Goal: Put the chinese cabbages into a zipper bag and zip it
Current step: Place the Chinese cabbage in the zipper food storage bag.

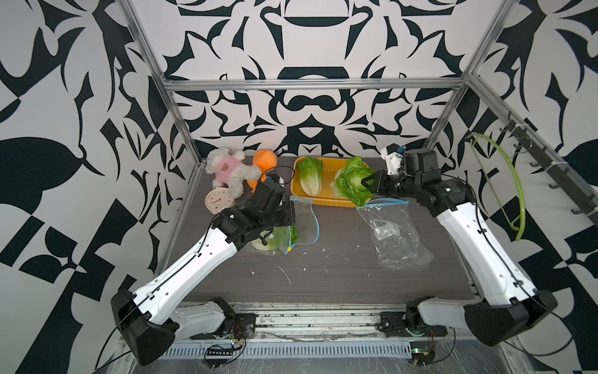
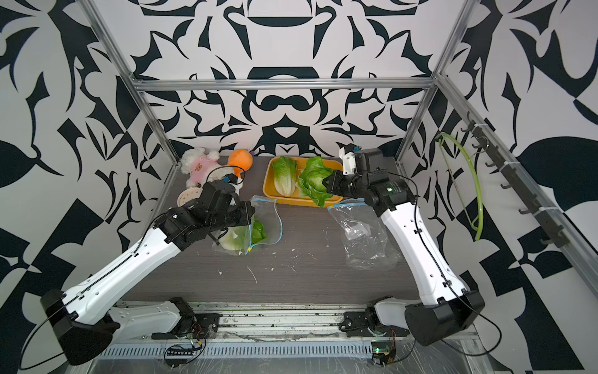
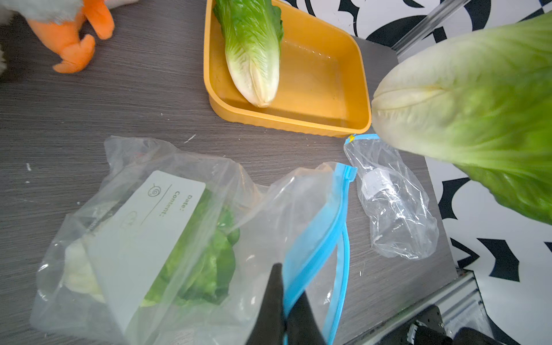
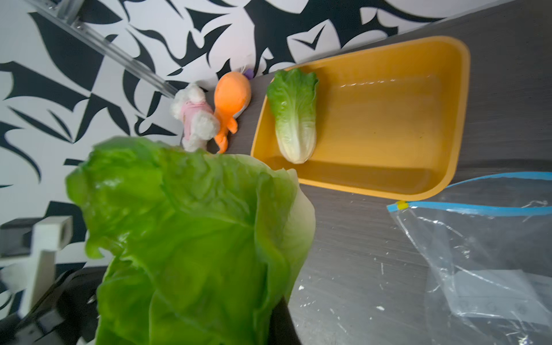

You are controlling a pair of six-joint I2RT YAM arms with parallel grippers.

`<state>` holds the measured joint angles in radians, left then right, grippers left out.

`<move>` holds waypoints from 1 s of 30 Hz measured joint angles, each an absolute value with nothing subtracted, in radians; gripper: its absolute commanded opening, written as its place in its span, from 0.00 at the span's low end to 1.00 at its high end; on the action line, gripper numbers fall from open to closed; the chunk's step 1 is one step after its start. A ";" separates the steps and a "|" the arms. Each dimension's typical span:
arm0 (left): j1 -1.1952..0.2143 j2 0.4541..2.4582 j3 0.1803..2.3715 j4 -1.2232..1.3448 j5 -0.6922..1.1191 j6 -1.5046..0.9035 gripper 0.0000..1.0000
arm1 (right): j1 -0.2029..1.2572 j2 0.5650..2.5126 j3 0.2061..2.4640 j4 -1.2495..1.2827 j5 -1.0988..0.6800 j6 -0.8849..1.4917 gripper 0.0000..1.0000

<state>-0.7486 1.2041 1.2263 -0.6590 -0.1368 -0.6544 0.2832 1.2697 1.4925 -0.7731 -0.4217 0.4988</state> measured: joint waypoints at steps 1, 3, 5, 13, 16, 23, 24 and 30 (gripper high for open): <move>-0.753 1.211 1.226 -0.659 -0.134 -0.655 0.00 | 0.283 1.261 1.493 -0.785 -0.452 0.501 0.00; -0.759 1.222 1.227 -0.659 -0.134 -0.657 0.00 | 0.283 1.249 1.493 -0.806 -0.509 0.507 0.00; -0.761 1.230 1.230 -0.663 -0.134 -0.661 0.00 | 0.283 1.241 1.493 -0.818 -0.565 0.514 0.00; -0.762 1.241 1.275 -0.705 -0.177 -0.692 0.00 | 0.283 1.201 1.476 -0.826 -0.755 0.560 0.00; -0.762 1.246 1.286 -0.722 -0.200 -0.708 0.00 | 0.283 1.168 1.438 -0.795 -0.804 0.585 0.00; -0.762 1.252 1.310 -0.738 -0.226 -0.751 0.00 | 0.330 1.159 1.297 -0.712 -0.860 0.654 0.00; -0.762 1.252 1.310 -0.738 -0.228 -0.759 0.00 | 0.343 1.168 1.289 -0.704 -0.860 0.657 0.00; -0.762 1.249 1.310 -0.737 -0.229 -0.797 0.00 | 0.404 1.208 1.234 -0.634 -0.848 0.694 0.00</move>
<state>-0.7624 1.2491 1.3102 -0.7372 -0.2287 -0.7971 0.4042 1.2083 1.2343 -0.6338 -0.8482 0.6945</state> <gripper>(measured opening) 0.043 0.076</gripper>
